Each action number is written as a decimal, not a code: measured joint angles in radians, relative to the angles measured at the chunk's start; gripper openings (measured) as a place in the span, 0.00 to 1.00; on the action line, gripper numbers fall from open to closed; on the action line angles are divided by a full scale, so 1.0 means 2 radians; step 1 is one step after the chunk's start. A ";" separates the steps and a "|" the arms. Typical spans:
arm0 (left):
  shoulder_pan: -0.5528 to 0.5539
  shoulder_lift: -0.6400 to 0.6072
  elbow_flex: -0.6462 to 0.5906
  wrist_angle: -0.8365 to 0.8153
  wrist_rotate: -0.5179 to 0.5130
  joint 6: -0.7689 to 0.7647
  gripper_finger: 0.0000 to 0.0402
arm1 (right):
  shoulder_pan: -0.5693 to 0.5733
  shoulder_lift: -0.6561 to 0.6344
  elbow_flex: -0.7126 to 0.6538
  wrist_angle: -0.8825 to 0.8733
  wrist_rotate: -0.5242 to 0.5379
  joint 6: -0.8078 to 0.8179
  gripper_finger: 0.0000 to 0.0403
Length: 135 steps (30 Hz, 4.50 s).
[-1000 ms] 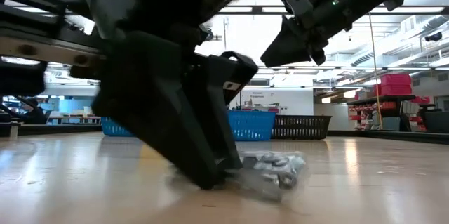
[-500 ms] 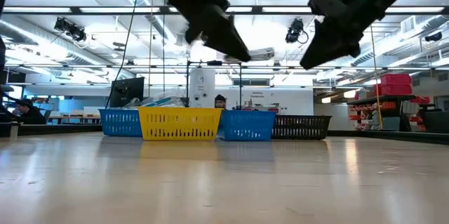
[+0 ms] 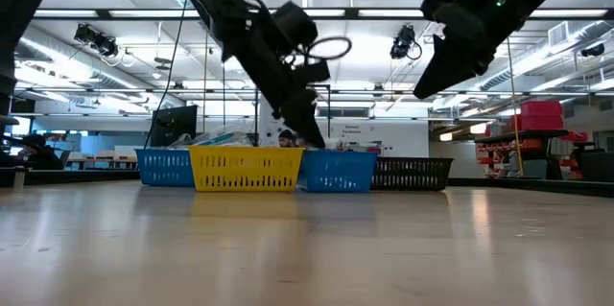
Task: Pick & Place Travel size toiletries
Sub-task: Put the nail cutter into the right blue bin, then put the toothpaste into the black bin
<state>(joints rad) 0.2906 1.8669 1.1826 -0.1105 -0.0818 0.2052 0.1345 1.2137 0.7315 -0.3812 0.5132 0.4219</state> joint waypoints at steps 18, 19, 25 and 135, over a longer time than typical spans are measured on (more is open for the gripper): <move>0.007 0.022 0.000 -0.003 0.024 0.006 0.32 | -0.019 0.000 0.000 0.016 0.014 0.001 0.34; 0.005 0.020 0.000 -0.003 0.022 0.011 0.32 | -0.019 0.000 0.000 0.016 0.013 0.003 0.35; -0.016 -0.010 0.021 -0.061 0.023 0.027 0.32 | -0.019 0.000 0.000 0.013 -0.025 0.004 0.38; -0.042 -0.297 -0.332 0.265 0.138 -0.008 0.27 | -0.102 0.153 0.125 -0.007 0.147 -0.156 0.27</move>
<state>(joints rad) 0.2070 1.2728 0.5194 0.4187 0.1947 0.1883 -0.0704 1.5200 0.9823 -0.3946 0.8069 0.1090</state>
